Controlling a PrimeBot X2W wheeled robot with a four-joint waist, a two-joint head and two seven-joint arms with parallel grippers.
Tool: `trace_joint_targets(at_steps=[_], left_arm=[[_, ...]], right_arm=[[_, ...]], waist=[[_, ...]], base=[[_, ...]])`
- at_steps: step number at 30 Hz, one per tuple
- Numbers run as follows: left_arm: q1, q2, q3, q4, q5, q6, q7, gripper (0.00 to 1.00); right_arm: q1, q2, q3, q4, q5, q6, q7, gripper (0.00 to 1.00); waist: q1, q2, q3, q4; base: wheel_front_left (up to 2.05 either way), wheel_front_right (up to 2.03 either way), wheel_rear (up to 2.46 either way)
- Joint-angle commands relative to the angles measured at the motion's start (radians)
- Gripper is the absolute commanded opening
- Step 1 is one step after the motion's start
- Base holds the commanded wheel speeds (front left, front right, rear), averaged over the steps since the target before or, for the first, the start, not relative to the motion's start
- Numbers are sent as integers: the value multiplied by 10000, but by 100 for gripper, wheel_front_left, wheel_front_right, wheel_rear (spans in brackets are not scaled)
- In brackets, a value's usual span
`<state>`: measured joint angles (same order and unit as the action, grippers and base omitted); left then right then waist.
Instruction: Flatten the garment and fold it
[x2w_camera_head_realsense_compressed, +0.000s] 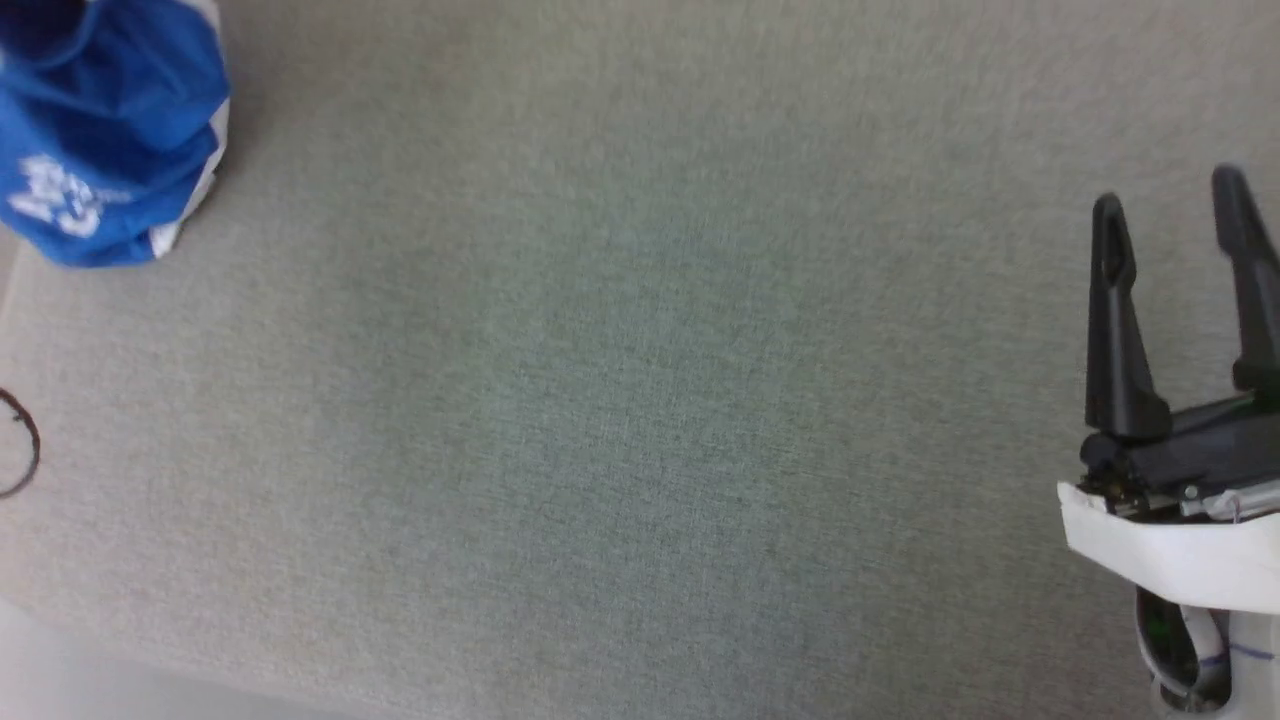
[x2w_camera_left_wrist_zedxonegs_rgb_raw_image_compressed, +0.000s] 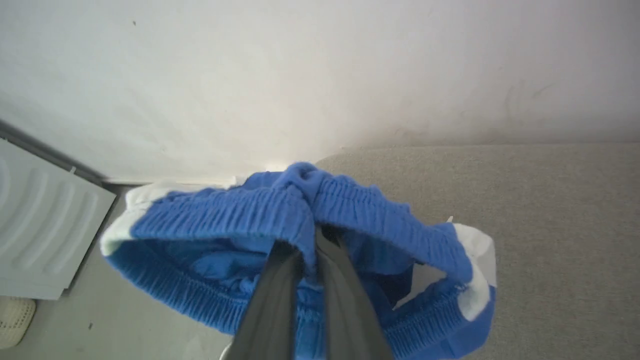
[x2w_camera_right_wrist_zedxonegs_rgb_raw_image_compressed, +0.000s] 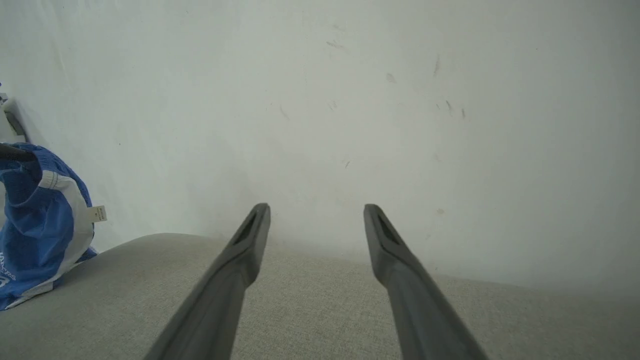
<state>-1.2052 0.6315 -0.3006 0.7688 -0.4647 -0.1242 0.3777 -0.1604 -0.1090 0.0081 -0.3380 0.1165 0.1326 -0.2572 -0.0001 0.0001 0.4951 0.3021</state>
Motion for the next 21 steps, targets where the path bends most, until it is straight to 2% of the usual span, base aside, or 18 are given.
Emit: trace_joint_targets(at_steps=[1,13,21], left_arm=[[-278,-76,-391,-295,52,-65,-168,0],[-1322,-1114,-3676,-2492,-546,-65,-914,0],[-1287,-2394,-5515,-3432,-1194,-65,-1436,0]], right_arm=[[207,107,-85,120,-14,-19,-45,100],[1339,553,-378,774,-95,-19,-45,100],[1664,584,-666,1109,165,-19,-45,100]], waist=[[1,-1,-1332,-389],[1,-1,-3088,-2007],[1,-1,-3283,-3133]], base=[[0,0,0],[0,0,0],[0,0,0]])
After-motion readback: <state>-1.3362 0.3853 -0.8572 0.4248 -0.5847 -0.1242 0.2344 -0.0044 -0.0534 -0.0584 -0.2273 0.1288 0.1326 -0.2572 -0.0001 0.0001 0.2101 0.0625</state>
